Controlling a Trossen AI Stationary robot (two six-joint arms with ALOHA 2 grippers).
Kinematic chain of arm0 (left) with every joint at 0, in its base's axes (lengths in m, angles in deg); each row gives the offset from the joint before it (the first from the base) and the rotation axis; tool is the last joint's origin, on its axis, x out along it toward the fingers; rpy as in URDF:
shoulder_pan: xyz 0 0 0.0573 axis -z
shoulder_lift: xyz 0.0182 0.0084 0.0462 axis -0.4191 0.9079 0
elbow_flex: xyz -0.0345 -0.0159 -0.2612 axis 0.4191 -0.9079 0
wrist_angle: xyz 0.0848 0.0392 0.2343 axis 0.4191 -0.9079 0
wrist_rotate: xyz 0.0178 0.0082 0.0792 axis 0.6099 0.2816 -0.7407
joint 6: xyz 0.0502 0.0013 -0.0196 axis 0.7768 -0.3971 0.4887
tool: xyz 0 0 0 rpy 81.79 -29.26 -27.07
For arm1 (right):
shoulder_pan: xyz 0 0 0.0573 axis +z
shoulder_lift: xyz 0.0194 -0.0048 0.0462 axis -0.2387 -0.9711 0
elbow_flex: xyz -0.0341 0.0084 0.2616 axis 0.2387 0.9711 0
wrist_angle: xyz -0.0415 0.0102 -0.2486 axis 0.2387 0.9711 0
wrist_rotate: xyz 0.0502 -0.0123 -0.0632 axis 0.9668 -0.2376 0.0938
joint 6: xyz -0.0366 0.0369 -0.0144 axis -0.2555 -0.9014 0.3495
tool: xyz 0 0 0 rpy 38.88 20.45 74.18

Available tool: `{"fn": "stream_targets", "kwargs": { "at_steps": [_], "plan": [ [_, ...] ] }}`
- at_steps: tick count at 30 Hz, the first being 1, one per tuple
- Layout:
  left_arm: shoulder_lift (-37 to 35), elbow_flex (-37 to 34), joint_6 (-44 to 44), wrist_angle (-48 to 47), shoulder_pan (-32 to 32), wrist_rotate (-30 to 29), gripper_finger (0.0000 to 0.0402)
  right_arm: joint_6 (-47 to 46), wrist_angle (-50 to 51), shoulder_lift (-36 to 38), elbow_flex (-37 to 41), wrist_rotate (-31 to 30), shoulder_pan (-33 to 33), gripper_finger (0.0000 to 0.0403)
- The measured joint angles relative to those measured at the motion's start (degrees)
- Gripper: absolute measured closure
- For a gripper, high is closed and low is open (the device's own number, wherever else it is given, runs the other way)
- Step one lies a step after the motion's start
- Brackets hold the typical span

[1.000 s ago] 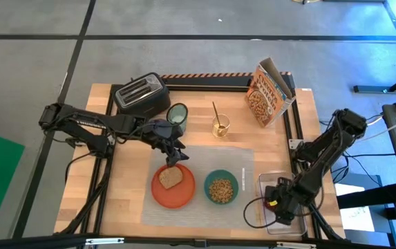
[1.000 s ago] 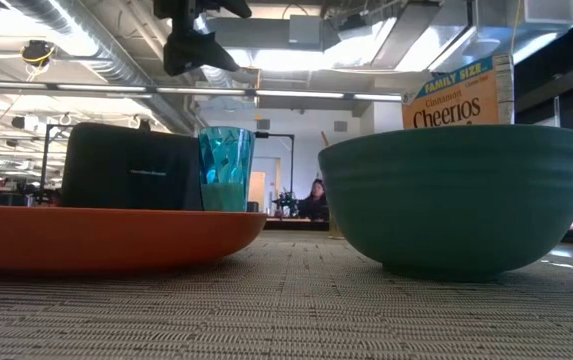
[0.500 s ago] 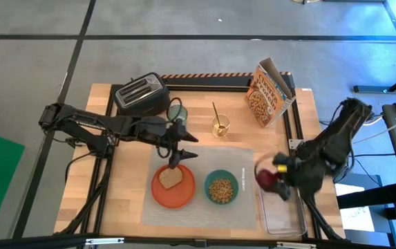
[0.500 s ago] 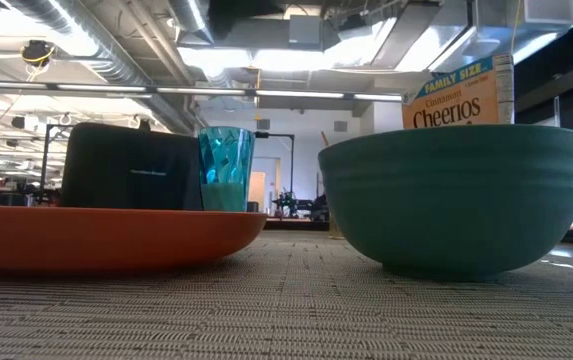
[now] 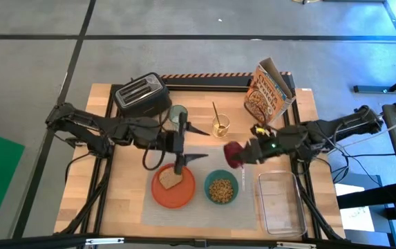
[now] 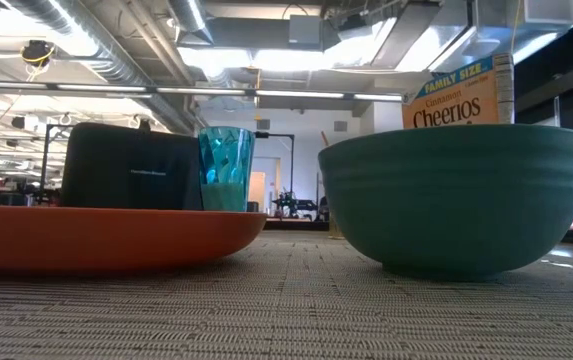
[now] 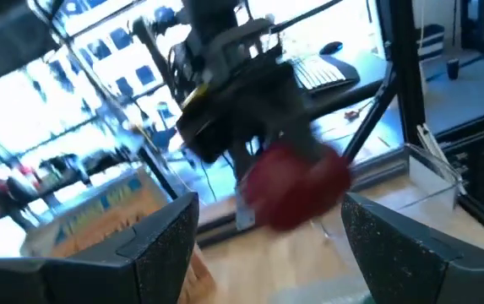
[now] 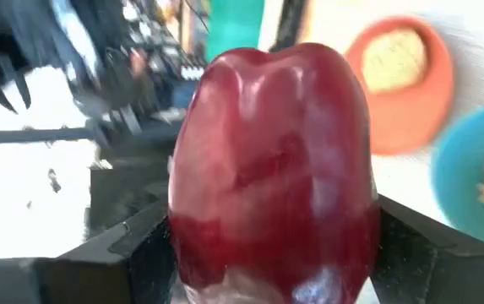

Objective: Arrange a breakfast setting
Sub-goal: Put the red apple on the orange plate

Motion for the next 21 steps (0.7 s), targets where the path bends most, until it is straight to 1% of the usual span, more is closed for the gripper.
{"fn": "stream_targets", "kwargs": {
  "at_steps": [3,8,9,11,13,16,19,21],
  "plan": [
    [3.4,4.3,6.6,-0.9,3.0,-4.3,0.0115,-0.7,-5.0,-1.5,0.0,-2.7,-3.1,0.0120],
    [10.1,9.4,27.4,-1.0,7.8,-15.4,0.0120,-0.7,-16.1,-4.5,0.0,-10.6,-6.4,0.0119],
    [11.2,10.2,30.8,-1.2,8.3,-17.6,0.0123,-0.7,-18.1,-5.1,0.0,-11.5,-6.9,0.0119],
    [13.2,11.9,36.0,-1.0,8.4,-21.7,0.0133,-0.7,-22.4,-6.6,0.0,-11.3,-7.8,0.0119],
    [14.6,13.0,39.3,-0.2,8.3,-25.2,0.0146,-0.9,-25.5,-7.6,0.0,-9.9,-8.4,0.0119],
    [15.6,14.0,41.8,2.7,8.5,-30.3,0.0169,-2.2,-27.2,-8.4,0.0,-8.5,-8.3,0.0119],
    [15.6,14.5,42.0,3.1,8.8,-32.9,0.0197,-2.5,-27.8,-8.4,0.0,-8.4,-8.2,0.0119],
    [15.6,14.5,42.4,3.1,8.9,-33.3,0.0214,-2.5,-30.1,-8.4,0.0,-8.5,-8.2,0.0119]
  ]
}}
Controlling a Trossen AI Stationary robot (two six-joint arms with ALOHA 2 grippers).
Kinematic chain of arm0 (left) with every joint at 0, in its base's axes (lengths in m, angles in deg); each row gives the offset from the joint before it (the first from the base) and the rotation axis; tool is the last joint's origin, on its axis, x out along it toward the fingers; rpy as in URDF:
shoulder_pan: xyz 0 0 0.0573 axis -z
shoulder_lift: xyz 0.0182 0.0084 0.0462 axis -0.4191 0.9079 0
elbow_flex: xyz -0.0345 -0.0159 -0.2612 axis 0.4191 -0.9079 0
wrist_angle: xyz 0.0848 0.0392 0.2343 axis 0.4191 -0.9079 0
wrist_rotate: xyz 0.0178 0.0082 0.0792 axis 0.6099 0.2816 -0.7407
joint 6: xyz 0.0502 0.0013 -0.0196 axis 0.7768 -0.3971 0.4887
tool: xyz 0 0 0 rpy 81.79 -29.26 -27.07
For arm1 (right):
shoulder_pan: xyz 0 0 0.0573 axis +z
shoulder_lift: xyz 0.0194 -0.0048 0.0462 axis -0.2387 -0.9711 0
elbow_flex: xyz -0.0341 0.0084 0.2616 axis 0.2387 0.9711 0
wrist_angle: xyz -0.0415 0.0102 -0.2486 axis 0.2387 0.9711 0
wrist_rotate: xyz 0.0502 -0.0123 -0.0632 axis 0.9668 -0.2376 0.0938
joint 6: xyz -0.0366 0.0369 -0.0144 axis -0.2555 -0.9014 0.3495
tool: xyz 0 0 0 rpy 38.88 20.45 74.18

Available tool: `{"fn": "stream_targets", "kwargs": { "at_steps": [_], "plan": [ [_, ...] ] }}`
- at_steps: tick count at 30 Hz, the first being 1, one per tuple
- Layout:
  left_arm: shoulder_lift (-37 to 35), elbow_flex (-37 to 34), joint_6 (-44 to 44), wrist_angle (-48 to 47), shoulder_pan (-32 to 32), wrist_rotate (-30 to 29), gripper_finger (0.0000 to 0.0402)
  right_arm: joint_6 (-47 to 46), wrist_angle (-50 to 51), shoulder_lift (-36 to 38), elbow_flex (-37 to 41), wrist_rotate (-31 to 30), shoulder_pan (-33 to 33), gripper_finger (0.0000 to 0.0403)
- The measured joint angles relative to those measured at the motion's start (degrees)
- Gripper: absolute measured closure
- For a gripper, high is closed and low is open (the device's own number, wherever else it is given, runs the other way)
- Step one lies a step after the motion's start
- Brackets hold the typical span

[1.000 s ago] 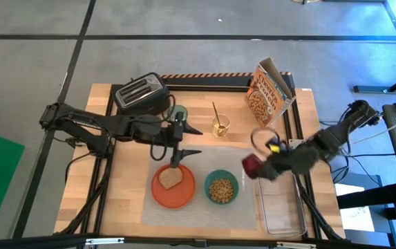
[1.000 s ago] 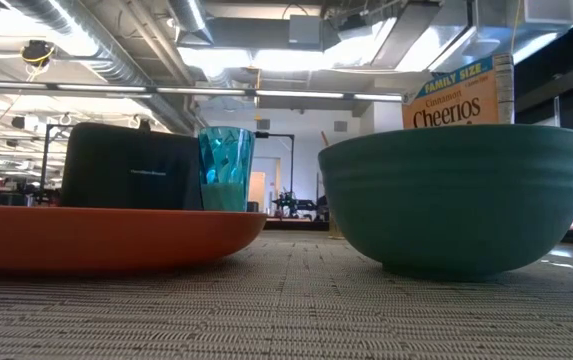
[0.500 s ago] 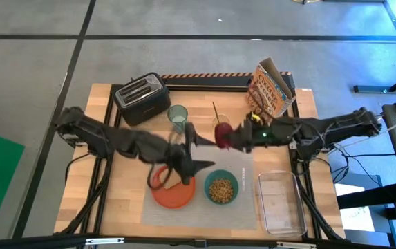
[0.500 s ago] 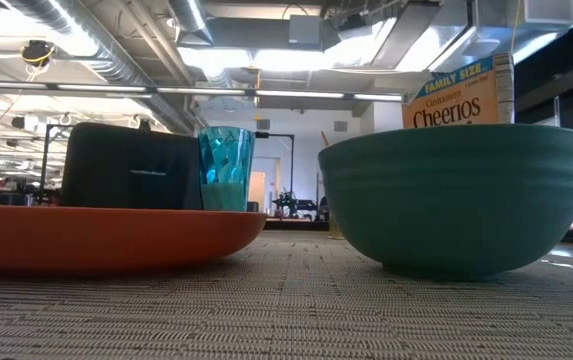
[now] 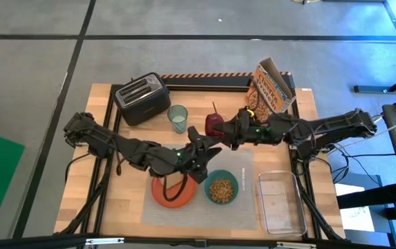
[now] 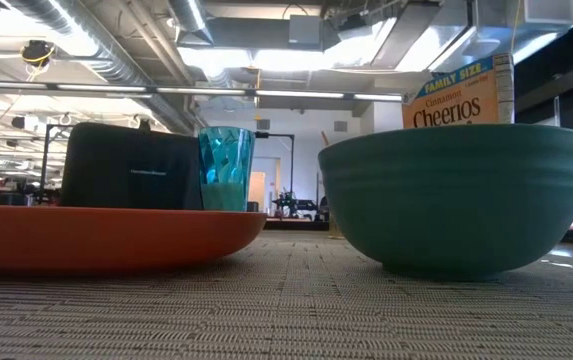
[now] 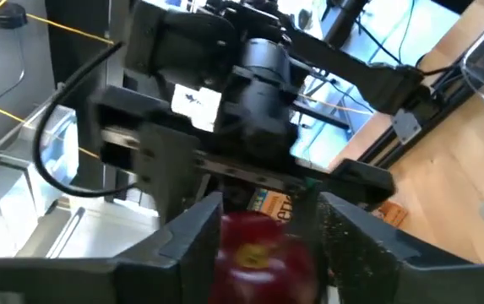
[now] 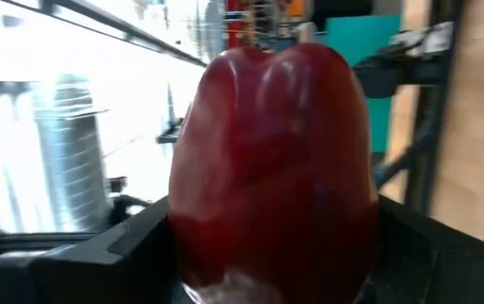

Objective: Arrange a breakfast setting
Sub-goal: Put the red apple on the orange plate

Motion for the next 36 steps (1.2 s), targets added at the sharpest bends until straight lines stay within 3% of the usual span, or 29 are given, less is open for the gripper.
{"fn": "stream_targets", "kwargs": {
  "at_steps": [6,11,26,36],
  "plan": [
    [0.0,0.0,3.4,-0.1,0.5,-0.2,0.0243,0.0,-4.6,0.1,0.0,-0.1,0.0,0.0119],
    [0.0,0.0,6.3,0.8,0.4,-5.3,0.0246,0.0,-4.5,0.0,0.0,0.2,0.0,0.0118],
    [0.0,0.0,10.3,3.4,0.0,-5.6,0.0252,0.3,-3.9,0.0,0.0,1.4,0.0,0.0118],
    [0.0,0.0,10.3,3.4,-1.1,-5.3,0.0332,0.5,-2.6,0.0,0.0,1.0,0.0,0.0118]
  ]
}}
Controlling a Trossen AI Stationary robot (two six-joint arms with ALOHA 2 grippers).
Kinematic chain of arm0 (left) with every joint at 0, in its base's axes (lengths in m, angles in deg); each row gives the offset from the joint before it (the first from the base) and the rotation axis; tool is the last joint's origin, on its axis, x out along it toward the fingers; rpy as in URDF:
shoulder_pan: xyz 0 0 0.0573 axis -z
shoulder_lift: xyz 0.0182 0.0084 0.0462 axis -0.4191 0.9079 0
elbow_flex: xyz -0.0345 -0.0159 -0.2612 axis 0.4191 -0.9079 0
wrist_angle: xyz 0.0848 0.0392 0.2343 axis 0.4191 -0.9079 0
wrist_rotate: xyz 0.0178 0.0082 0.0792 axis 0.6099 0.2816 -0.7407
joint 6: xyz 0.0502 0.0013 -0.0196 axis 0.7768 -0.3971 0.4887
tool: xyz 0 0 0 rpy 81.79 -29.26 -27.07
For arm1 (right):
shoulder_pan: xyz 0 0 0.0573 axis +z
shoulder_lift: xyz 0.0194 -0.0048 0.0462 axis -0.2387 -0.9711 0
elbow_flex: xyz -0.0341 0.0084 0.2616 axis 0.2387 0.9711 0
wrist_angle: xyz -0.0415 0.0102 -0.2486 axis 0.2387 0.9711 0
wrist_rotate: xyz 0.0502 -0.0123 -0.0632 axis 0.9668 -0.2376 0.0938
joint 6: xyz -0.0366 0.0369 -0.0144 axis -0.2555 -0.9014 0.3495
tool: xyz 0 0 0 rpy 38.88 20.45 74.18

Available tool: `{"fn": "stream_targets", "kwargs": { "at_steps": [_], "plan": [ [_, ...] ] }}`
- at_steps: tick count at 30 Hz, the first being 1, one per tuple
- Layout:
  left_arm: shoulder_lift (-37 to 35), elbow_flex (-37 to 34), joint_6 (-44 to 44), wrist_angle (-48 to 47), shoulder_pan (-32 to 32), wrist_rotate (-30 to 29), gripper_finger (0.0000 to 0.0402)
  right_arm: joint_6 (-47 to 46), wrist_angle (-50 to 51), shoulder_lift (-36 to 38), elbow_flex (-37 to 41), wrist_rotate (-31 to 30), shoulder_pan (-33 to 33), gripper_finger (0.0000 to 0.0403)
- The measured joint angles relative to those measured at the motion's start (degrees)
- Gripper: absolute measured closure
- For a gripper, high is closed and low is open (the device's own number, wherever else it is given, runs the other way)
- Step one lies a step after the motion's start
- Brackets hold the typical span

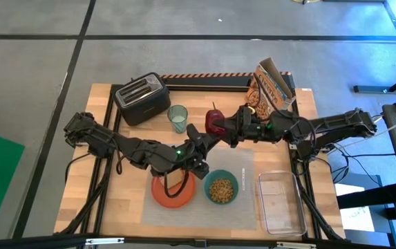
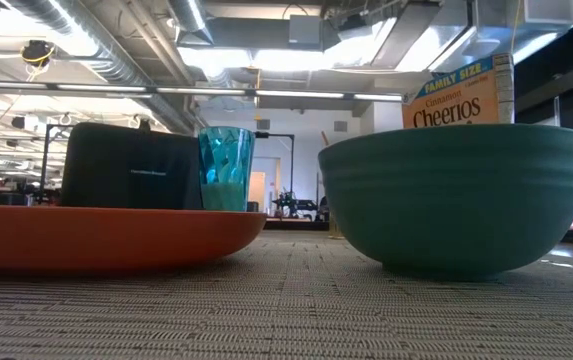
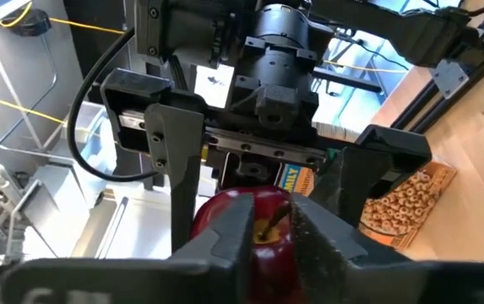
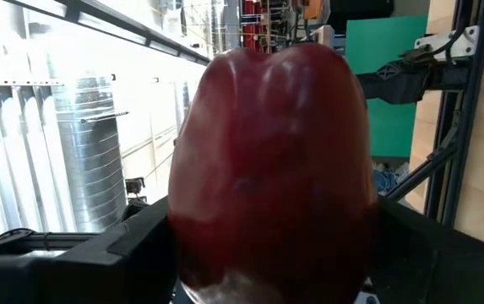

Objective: Arrange a breakfast setting
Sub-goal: Put the red apple on the orange plate

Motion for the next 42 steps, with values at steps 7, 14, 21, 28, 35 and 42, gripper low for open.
{"fn": "stream_targets", "kwargs": {
  "at_steps": [7,14,21,28,35,42],
  "plan": [
    [0.0,0.0,-0.2,0.0,-0.5,0.9,0.0392,0.1,0.5,0.0,0.0,0.1,0.0,0.0118],
    [0.0,0.0,-0.5,-0.2,-0.5,0.7,0.0396,12.8,0.0,0.0,0.0,-0.1,0.0,0.0118],
    [0.0,-0.1,-6.5,-0.2,-0.5,-1.0,0.0398,21.1,-0.1,0.0,0.0,-0.9,0.0,0.0085],
    [0.0,-0.1,-9.6,0.0,-0.2,-2.3,0.0399,18.9,0.5,0.0,0.0,-0.8,0.1,0.0011],
    [-1.9,-0.1,-19.3,1.0,1.9,-8.1,0.0399,25.4,4.6,4.0,0.0,-3.5,-1.3,0.0043],
    [-5.6,0.0,-49.4,-8.1,5.4,-12.4,0.0399,30.4,7.3,8.7,0.0,1.8,-3.0,0.0045]
  ]
}}
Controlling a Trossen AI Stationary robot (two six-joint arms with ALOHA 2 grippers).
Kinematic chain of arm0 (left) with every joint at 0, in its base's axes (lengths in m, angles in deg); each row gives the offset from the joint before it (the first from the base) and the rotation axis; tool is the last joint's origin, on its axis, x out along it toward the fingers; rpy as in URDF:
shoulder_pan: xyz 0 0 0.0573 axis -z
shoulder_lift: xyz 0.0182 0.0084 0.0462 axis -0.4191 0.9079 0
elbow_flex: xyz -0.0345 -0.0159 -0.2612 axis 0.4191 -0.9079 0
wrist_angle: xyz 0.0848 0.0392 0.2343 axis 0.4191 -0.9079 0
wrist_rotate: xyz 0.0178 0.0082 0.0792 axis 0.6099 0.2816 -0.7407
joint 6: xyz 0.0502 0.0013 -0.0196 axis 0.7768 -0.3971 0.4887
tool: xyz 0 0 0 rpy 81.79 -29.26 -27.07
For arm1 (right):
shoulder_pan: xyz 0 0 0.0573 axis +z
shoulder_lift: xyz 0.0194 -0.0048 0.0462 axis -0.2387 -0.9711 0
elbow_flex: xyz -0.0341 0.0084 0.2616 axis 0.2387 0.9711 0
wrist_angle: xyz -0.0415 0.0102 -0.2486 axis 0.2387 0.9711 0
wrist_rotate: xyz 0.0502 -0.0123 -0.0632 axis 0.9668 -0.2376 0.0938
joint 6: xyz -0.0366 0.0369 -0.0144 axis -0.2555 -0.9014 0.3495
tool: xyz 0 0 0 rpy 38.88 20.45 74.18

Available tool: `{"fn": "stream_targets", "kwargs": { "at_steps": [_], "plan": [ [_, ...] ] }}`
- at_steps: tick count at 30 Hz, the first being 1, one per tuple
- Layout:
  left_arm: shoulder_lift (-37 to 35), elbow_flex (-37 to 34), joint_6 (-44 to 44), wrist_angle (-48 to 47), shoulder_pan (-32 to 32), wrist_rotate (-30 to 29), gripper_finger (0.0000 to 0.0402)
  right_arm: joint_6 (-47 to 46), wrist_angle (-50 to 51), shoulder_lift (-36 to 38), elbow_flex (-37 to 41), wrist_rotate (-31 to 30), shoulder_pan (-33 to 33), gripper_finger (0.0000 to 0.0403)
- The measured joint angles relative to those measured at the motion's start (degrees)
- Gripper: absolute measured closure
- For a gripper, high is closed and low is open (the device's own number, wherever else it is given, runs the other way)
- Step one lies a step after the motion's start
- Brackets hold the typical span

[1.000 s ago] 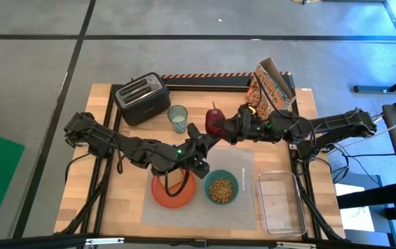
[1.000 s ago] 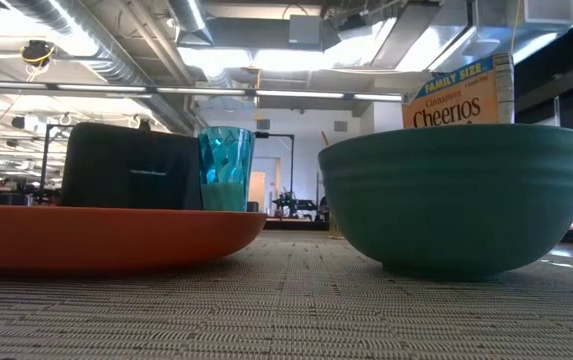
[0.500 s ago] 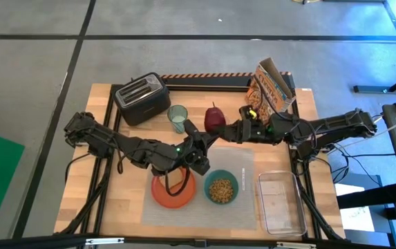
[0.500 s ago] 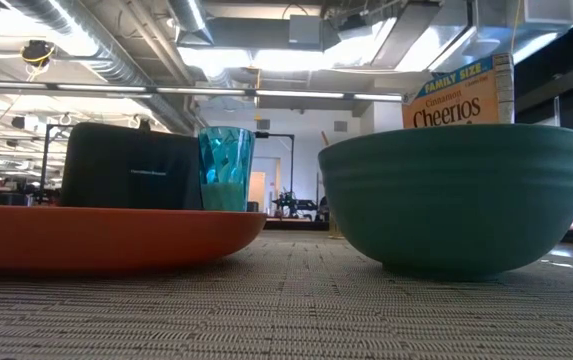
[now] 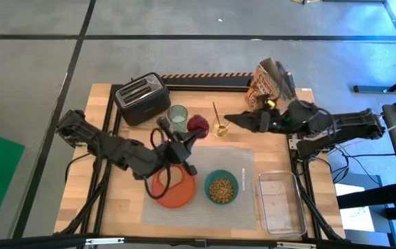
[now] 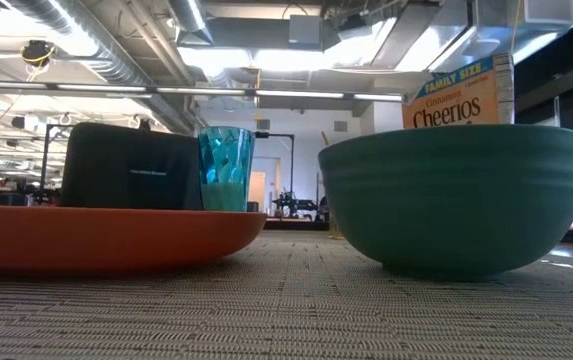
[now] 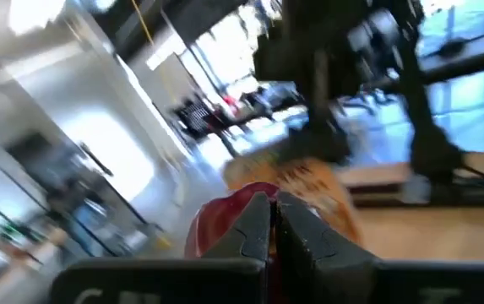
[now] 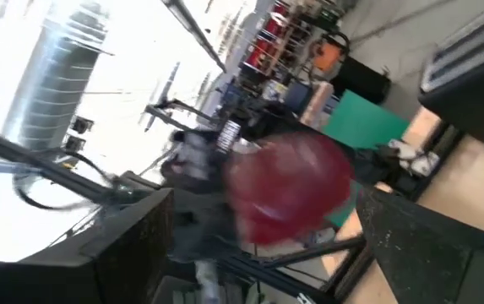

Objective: Arrange a breakfast setting
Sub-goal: Put the red apple on the orange plate

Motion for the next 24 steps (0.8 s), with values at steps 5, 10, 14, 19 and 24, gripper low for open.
{"fn": "stream_targets", "kwargs": {
  "at_steps": [5,10,14,19,24],
  "plan": [
    [0.1,-0.1,-33.5,-26.2,2.6,4.0,0.0399,4.0,0.2,3.4,0.0,-0.4,0.0,0.0043],
    [0.0,-6.0,-64.3,-39.7,5.3,14.3,0.0399,8.0,0.0,5.9,0.0,4.2,0.0,0.0043],
    [0.1,-15.6,-69.0,-34.4,7.4,27.5,0.0400,14.1,0.8,6.0,0.0,6.4,0.0,0.0043],
    [0.3,-30.2,-69.7,-14.5,8.9,30.5,0.0398,14.2,2.3,5.0,0.0,7.7,0.0,0.0045],
    [0.2,-38.6,-69.8,0.2,10.7,26.3,0.0395,14.6,3.5,4.7,0.0,8.8,0.0,0.0054]
  ]
}}
